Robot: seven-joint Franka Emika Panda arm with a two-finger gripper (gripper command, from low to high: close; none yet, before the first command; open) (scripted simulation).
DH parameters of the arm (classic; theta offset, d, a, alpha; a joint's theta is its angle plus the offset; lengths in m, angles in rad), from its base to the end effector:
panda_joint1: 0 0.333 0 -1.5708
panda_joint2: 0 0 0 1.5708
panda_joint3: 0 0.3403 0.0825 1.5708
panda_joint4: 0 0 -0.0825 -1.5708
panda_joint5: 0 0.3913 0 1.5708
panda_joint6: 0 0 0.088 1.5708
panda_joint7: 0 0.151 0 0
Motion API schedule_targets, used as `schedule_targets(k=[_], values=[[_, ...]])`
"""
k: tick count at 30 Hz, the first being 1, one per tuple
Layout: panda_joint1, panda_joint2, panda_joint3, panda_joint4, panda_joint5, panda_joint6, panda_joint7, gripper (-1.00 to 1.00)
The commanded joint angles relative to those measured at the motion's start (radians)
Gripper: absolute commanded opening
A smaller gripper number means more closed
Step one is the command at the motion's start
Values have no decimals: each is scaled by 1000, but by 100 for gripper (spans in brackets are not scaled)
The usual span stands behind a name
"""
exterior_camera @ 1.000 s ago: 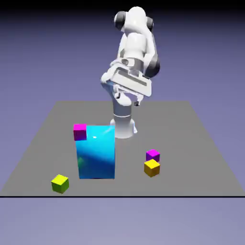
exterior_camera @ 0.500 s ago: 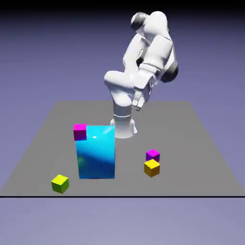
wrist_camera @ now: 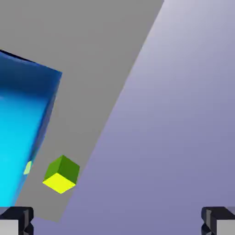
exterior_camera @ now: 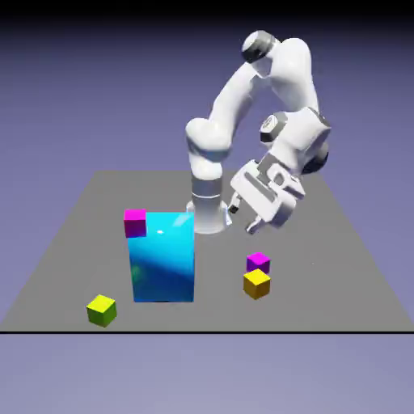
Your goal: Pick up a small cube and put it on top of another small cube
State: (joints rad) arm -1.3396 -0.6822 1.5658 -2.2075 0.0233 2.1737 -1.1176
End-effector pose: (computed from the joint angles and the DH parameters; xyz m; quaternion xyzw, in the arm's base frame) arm 0.5122 0.1329 0.3492 0.7474 0.5791 -0.1511 0.2885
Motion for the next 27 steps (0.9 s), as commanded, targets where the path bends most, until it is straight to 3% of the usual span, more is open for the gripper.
schedule_targets(k=[1,27], values=[[-31,-3,36,14,1,-20,-43,0],[-845,-70,979,377,15,-539,-1162,0]])
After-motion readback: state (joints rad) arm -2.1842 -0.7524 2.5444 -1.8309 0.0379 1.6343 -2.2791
